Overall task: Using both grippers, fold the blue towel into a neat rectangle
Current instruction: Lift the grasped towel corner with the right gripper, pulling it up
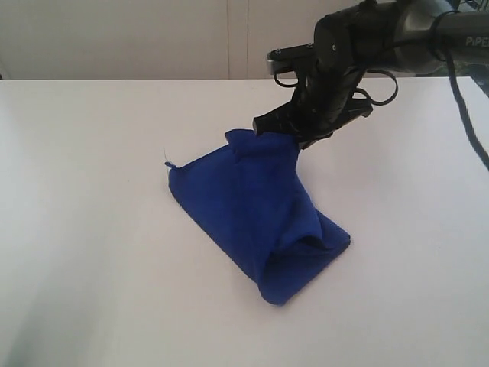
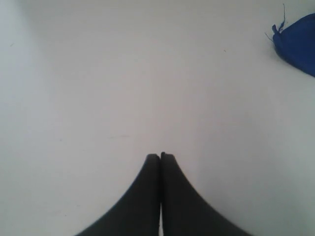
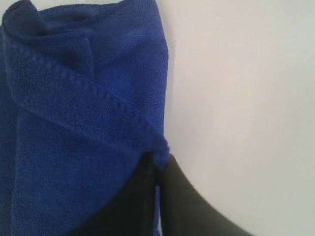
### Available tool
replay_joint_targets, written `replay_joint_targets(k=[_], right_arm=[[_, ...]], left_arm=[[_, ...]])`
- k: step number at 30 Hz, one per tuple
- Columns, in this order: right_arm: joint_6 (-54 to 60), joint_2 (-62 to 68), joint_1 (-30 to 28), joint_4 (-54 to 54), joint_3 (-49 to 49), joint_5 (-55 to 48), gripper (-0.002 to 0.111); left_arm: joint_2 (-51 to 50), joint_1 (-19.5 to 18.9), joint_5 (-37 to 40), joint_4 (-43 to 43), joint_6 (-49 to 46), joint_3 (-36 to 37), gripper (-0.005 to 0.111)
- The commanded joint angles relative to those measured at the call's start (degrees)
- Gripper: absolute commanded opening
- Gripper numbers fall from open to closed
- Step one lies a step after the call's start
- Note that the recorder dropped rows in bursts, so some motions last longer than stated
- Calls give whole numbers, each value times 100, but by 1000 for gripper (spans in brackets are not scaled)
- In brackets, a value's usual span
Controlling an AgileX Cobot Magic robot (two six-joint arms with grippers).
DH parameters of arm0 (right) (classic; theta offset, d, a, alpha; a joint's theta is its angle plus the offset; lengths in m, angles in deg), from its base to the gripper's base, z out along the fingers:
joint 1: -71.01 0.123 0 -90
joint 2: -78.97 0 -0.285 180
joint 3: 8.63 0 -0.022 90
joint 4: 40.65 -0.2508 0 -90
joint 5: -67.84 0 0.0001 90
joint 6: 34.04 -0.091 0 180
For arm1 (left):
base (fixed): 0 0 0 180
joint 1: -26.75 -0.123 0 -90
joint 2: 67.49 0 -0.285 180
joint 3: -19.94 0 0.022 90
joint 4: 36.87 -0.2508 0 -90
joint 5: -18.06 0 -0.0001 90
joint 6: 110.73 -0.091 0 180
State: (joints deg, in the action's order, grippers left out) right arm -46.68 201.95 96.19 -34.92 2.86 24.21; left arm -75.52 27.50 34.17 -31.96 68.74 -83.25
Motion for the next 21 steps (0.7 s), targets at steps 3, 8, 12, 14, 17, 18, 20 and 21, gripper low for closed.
replay_joint_targets(k=[3, 8, 12, 14, 17, 18, 20, 21], right_arm=[[43, -34, -48, -242, -14, 57, 0], [160, -34, -72, -637, -14, 145, 0], [257, -34, -72, -1081, -14, 232, 0], [257, -34, -72, -1128, -14, 289, 0], [257, -34, -72, -1137, -14, 374, 0], [257, -34, -72, -1150, -14, 418, 0], [257, -34, -72, -1233, -14, 549, 0], [257, -34, -72, -1293, -14, 579, 0]], left_arm=[[25, -1, -30, 27, 53, 40, 0], [25, -1, -380, 65, 53, 40, 0], [25, -1, -1061, 120, 95, 40, 0], [25, -1, -1394, 120, 95, 40, 0], [25, -1, -1825, 120, 238, 40, 0], [25, -1, -1866, 120, 376, 40, 0], [25, -1, -1691, 120, 750, 40, 0], [25, -1, -1611, 120, 931, 40, 0]])
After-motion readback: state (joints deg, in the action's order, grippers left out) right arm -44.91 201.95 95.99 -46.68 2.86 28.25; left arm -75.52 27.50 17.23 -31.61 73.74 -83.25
